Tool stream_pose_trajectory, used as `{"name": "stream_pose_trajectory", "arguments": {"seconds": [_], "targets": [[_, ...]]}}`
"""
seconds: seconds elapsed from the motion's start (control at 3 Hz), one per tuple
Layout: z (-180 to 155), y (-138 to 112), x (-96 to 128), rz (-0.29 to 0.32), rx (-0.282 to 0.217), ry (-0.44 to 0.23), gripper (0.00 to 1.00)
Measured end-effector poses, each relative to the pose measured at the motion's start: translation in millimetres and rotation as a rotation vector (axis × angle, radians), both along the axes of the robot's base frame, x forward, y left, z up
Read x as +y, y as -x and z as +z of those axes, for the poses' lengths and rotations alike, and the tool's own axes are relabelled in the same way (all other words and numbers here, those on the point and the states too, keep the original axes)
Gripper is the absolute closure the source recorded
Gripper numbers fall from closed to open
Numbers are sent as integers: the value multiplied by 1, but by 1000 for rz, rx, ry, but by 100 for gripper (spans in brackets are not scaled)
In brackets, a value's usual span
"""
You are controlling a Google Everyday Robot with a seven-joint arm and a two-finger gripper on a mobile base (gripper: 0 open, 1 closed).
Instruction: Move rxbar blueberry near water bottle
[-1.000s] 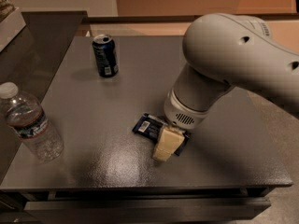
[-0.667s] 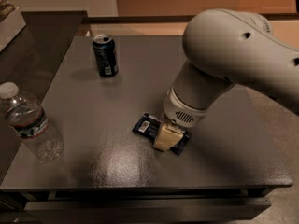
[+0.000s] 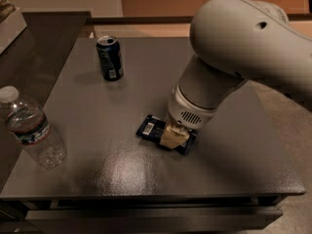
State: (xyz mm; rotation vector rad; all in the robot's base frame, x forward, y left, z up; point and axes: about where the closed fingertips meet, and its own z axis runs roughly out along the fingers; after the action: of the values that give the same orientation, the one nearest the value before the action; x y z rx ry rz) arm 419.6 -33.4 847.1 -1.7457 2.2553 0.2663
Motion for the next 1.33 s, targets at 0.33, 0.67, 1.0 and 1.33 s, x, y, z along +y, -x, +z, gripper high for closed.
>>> {"name": "stream_pose_trajectory", "arguments": {"seconds": [0.33,0.67,1.0,1.33], "targets": [[17,3,23,35,-19,-17,100],[21,3,51,88,-31,-5,100],[12,5,83,149,-23,12,100],[2,7,111,198,-8,17,100]]}}
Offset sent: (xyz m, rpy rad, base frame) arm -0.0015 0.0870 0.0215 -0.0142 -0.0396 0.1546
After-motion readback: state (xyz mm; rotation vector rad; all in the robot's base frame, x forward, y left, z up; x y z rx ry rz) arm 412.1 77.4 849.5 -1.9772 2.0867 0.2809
